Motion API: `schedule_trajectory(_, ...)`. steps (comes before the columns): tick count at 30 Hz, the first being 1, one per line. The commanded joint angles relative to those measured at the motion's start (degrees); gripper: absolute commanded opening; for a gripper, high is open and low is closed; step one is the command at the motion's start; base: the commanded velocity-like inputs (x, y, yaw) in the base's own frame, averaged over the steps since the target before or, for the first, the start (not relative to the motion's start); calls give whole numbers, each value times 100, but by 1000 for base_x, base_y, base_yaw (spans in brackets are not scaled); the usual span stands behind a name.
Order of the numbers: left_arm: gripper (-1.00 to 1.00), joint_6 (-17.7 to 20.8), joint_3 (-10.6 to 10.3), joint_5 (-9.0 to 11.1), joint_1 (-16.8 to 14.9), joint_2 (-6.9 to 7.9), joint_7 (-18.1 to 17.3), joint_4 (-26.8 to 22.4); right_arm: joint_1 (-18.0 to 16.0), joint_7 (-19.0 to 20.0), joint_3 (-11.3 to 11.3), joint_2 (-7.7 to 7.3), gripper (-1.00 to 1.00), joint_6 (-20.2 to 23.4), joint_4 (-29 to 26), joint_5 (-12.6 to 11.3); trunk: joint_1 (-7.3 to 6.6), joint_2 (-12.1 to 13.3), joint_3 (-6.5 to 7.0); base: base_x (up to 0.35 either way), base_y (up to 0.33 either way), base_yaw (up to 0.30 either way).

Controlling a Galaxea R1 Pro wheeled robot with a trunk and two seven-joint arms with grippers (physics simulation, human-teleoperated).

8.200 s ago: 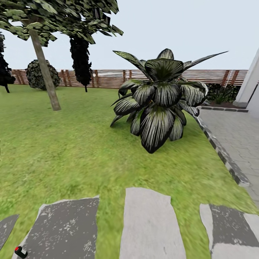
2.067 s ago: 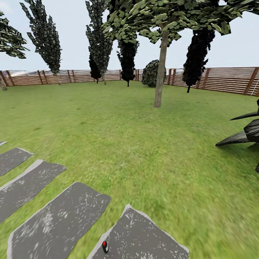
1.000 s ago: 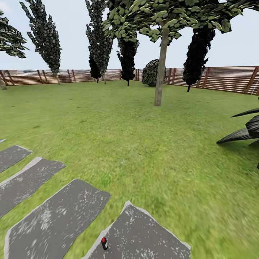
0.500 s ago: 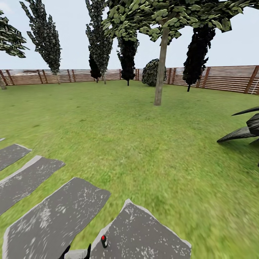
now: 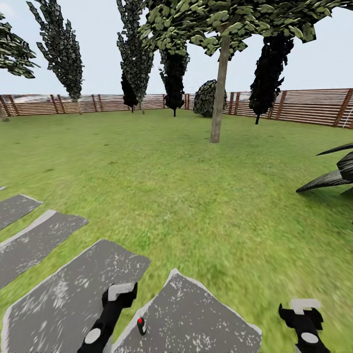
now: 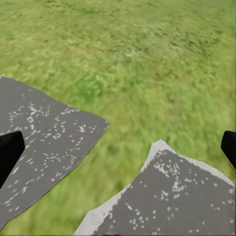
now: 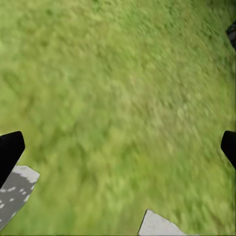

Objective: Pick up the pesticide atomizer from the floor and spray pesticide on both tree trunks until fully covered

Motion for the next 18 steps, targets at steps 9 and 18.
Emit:
schedule_trajectory(9, 100, 219, 3, 10, -1442, -22, -5, 1250, -388, 0, -11, -292, 100, 19, 258, -22, 199, -363, -164, 0, 0, 0)
schedule_trajectory(18, 100, 114, 28, 9, -1534, -10, -7, 1510, -415, -382, -419, -601, 100, -190, 610, -19, 396, -724, -325, 0, 0, 0)
